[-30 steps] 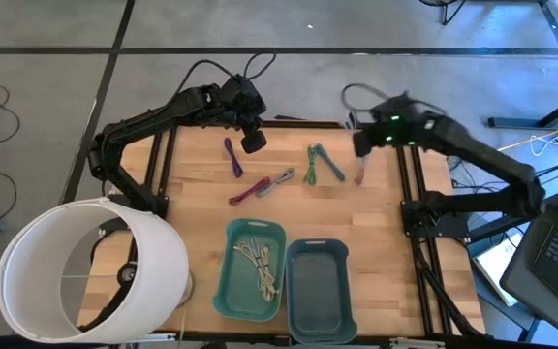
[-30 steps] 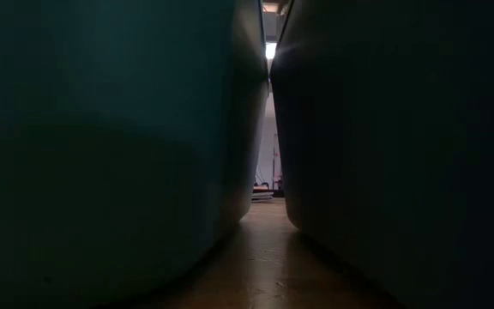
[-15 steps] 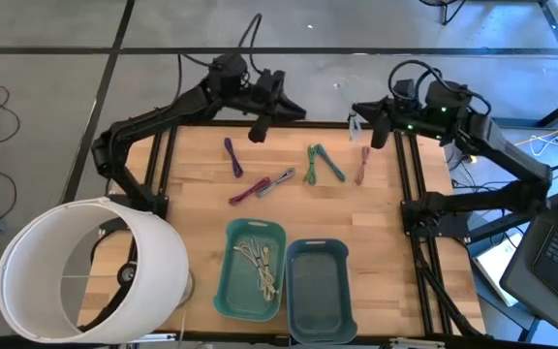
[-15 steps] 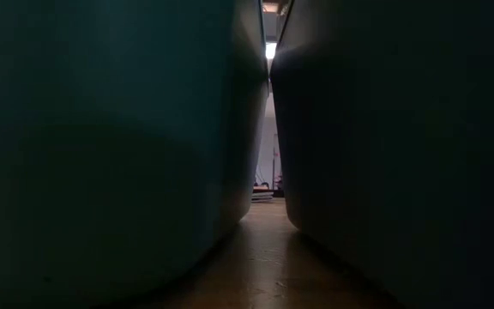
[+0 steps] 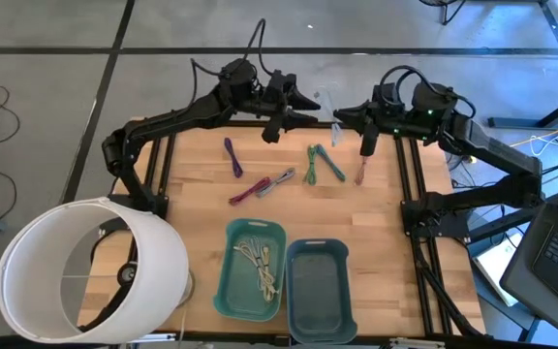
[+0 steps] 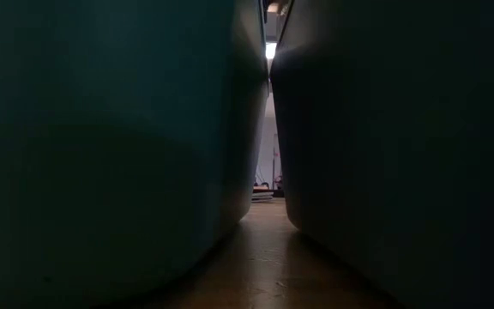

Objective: Pick & Place USB Port
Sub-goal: Put the light blue charger cable into the green bin

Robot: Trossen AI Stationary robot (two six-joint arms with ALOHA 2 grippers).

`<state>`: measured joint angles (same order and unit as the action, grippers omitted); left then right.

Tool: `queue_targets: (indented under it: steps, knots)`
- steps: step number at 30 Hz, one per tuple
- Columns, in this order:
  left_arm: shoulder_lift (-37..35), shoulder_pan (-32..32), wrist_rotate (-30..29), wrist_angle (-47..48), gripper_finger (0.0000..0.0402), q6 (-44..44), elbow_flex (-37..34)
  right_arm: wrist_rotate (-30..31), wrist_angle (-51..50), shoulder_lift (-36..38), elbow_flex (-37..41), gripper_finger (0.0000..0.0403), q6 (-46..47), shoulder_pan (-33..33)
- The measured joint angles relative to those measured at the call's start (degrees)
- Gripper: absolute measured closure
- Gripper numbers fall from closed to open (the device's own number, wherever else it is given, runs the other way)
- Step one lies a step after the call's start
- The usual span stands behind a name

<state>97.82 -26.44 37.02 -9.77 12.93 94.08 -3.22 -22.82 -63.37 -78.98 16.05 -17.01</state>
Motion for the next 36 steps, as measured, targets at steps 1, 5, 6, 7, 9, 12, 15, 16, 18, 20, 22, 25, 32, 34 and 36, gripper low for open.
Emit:
queue_targets:
  steps: [1, 5, 6, 7, 9, 12, 15, 16, 18, 20, 22, 25, 32, 34, 36]
  knots:
    - [0.0, 0.0, 0.0, -0.1, 0.0199, 0.0, 0.0, 0.0, 0.6, 0.0, 0.0, 0.0403, 0.0, 0.2]
    - [0.0, 0.0, -0.1, -0.7, 0.0173, 0.3, 0.0, 0.0, 3.4, -0.3, 0.0, 0.0403, 0.0, 0.3]
    - [0.0, 0.1, -0.1, -0.7, 0.0169, 0.4, 0.0, 0.0, 3.8, -0.7, 0.0, 0.0403, 0.0, 0.3]
    - [0.0, 0.3, -0.1, -0.7, 0.0166, 0.4, 0.0, 0.0, 4.5, -1.1, 0.0, 0.0403, 0.0, 0.3]
    - [0.0, 0.6, -0.1, -1.2, 0.0163, 0.4, 0.0, -1.3, 5.7, -2.3, 0.0, 0.0403, 0.0, 0.3]
    - [0.0, 1.0, 0.0, -1.2, 0.0162, 0.4, 0.0, -3.4, 7.5, -4.1, 0.0, 0.0403, 0.0, 0.3]
    - [0.0, 1.1, 1.1, -1.2, 0.0162, 1.5, 0.0, -4.8, 9.2, -5.3, 0.0, 0.0403, -0.3, 0.3]
    - [0.0, 1.2, 1.4, -1.1, 0.0162, 1.5, 0.0, -4.8, 9.6, -5.5, 0.0, 0.0403, -1.0, 0.3]
    - [0.0, 1.3, 1.5, -0.8, 0.0162, 1.5, 0.0, -5.0, 10.8, -5.6, 0.0, 0.0403, -1.6, 0.3]
    - [0.0, 1.3, 1.5, -0.8, 0.0165, 2.2, 0.0, -5.0, 11.4, -5.6, 0.0, 0.0403, -1.7, 0.3]
    - [-0.1, 1.3, 1.5, -0.8, 0.0182, 2.3, 0.0, -5.0, 11.4, -5.6, 0.0, 0.0403, -1.7, 0.3]
    - [-0.1, 1.4, 1.5, -0.8, 0.0238, 0.4, 0.0, -5.0, 11.3, -5.6, 0.0, 0.0403, -1.7, 0.3]
    - [-0.1, 1.6, 4.5, -0.8, 0.0386, -2.3, 0.0, -5.2, 11.3, -5.6, 0.0, 0.0403, -1.6, 0.4]
    - [-0.1, 1.6, 4.5, -0.8, 0.0391, -2.6, 0.0, -5.9, 11.2, -5.6, 0.0, 0.0403, -1.6, 0.3]
    - [-0.1, 1.6, 4.6, -0.8, 0.0392, -2.7, 0.0, -6.0, 11.2, -5.6, 0.0, 0.0402, -1.7, 0.3]
